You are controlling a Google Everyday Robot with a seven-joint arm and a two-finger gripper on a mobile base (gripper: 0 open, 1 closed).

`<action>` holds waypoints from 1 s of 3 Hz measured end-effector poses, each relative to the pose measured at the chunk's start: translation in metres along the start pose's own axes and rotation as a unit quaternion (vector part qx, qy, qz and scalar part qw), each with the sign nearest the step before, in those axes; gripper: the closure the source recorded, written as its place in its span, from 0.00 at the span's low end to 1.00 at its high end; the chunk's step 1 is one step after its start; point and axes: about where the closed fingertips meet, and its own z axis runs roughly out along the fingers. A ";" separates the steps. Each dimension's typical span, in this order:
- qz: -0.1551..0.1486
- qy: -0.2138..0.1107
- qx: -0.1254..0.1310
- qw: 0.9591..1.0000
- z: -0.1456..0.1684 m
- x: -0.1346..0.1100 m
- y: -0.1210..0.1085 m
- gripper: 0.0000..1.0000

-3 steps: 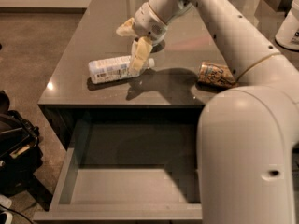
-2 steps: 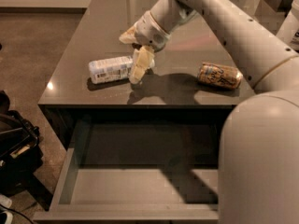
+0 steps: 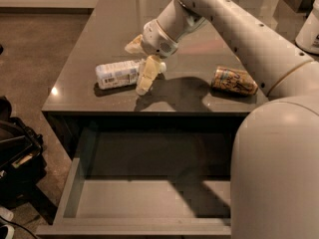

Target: Place blue plastic bottle into top drawer

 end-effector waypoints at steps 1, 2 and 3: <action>0.000 0.000 0.000 1.000 0.000 0.000 0.000 0.19; 0.000 0.000 0.000 1.000 0.000 0.000 0.000 0.41; 0.000 0.000 0.000 1.000 0.000 0.000 0.000 0.65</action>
Offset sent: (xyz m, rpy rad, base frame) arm 0.0000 0.0000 0.0000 0.0000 0.0000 0.0000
